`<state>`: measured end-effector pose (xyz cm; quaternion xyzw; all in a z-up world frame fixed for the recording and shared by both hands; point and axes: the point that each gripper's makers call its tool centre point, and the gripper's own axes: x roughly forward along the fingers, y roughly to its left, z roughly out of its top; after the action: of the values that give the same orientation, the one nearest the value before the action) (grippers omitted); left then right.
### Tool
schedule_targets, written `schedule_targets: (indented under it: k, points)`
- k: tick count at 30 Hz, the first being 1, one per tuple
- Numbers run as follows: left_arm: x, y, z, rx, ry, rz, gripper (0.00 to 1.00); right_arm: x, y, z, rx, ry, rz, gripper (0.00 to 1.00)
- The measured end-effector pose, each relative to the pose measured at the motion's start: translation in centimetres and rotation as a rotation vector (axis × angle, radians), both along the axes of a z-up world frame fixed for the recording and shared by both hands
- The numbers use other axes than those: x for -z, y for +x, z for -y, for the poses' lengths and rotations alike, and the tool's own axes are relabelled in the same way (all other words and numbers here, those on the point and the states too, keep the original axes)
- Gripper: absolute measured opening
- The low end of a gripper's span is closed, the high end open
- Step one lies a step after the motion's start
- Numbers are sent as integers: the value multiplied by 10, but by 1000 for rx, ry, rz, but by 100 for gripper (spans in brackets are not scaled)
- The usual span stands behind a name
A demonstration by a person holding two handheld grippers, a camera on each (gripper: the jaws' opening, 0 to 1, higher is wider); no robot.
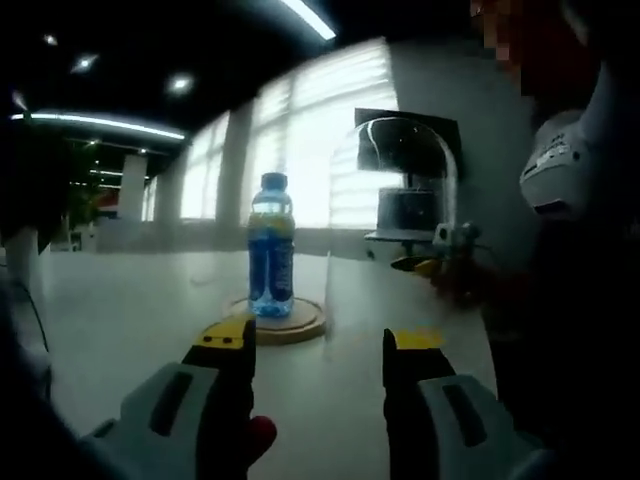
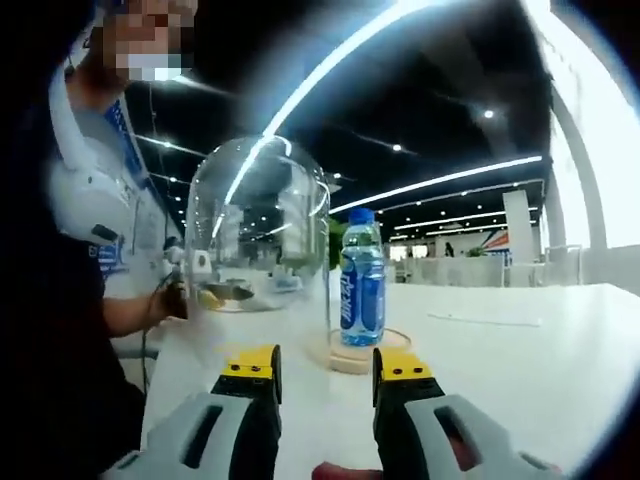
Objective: Open the cover put in the Mizone put the cover back on
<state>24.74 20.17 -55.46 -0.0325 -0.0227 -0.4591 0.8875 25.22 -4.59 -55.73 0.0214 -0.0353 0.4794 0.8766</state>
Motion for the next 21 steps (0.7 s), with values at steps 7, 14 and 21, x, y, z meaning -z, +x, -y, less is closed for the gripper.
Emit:
schedule_targets:
  k: [7,14,21]
  points:
    - [-14,-7,16,103,-42,3,52,-9,-18,-11,-117,29,13,37]
    - [-20,-1,20,128,-49,8,56,-11,-33,-28,-239,28,5,52]
    - [-16,-3,33,180,-22,-37,57,-19,-29,-47,-280,68,-31,59]
